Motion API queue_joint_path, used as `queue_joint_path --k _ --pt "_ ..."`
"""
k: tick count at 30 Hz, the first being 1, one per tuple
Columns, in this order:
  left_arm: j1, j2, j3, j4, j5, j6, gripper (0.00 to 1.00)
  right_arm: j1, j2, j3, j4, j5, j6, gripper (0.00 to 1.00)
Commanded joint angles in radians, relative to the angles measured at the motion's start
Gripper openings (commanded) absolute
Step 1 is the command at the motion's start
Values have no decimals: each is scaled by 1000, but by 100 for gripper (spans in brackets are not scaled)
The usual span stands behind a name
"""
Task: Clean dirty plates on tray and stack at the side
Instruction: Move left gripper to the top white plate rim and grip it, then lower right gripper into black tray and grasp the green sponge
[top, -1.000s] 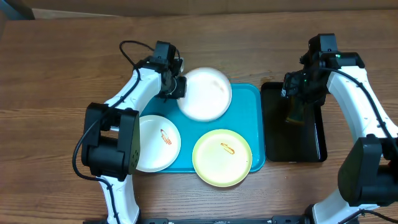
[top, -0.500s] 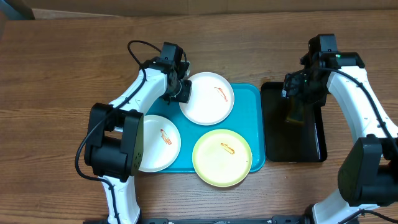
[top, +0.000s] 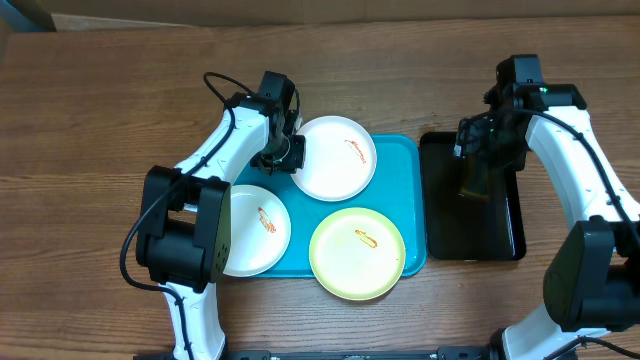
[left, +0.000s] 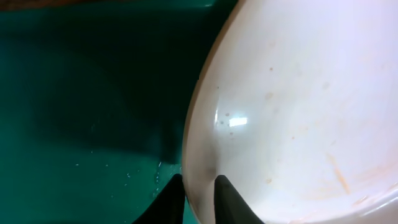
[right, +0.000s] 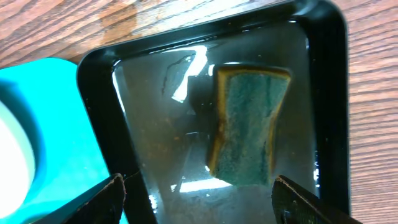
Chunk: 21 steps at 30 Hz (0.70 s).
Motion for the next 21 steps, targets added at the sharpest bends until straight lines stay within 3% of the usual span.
queue_joint_path --k 1,8,13,21 --pt "-6 3 25 -6 -5 -72 17 -3 -3 15 2 31 3 77" --pt "-6 3 25 -56 -6 -96 15 -3 -3 15 2 31 3 77" --pt "-6 3 24 -66 -5 -105 5 -3 -3 -3 13 46 3 77" --pt "-5 3 25 -54 -5 -104 4 -3 -3 -81 70 46 4 81"
